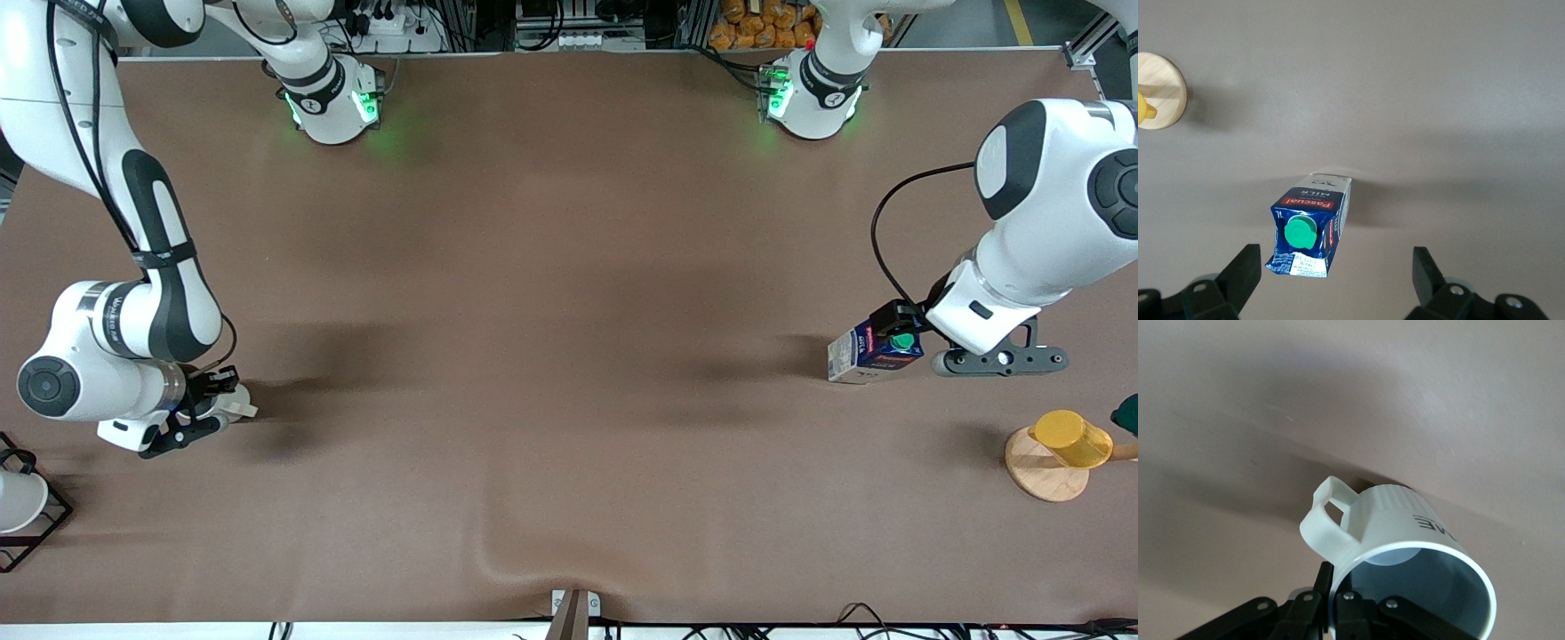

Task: Place milk next to cup
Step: 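Carry the white mug with the right gripper toward the table middle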

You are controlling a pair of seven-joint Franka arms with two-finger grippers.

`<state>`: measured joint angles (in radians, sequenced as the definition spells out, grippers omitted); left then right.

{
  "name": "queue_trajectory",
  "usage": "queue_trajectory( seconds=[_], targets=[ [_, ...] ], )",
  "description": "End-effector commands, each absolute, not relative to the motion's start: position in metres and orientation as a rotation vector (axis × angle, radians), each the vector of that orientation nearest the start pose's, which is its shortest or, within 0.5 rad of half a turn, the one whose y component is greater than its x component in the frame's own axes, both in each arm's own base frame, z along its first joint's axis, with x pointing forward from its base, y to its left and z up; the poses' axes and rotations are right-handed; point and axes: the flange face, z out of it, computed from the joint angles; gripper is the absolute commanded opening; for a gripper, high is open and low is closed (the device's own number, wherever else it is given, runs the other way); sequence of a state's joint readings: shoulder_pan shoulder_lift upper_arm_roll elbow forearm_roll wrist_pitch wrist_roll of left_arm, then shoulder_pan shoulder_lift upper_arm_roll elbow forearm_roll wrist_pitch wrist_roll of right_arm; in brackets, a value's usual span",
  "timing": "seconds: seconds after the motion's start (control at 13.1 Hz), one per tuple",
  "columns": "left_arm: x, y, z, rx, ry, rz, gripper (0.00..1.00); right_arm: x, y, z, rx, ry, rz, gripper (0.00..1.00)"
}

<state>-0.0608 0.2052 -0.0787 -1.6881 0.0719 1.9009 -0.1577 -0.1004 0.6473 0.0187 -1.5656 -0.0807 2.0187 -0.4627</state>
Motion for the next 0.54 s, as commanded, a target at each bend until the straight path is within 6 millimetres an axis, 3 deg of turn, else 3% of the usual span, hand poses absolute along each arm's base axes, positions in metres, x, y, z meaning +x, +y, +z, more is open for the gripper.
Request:
queue_trajectory(
  seconds=[0.0, 0.23, 0.46],
  targets=[
    [0.624, -0.073, 0.460, -3.069, 0.009, 0.003, 1.00, 0.689, 0.000, 0.275, -3.051, -0.708, 0.258, 0.00],
    [0.621, -0.064, 0.442, -3.045, 0.014, 0.053, 1.00, 0.690, 0.084, 0.287, -3.081, -0.547, 0.213, 0.00],
    [0.620, -0.051, 0.429, -3.023, 0.014, 0.053, 1.00, 0.676, 0.167, 0.281, -3.020, -0.303, 0.232, 0.00]
  ],
)
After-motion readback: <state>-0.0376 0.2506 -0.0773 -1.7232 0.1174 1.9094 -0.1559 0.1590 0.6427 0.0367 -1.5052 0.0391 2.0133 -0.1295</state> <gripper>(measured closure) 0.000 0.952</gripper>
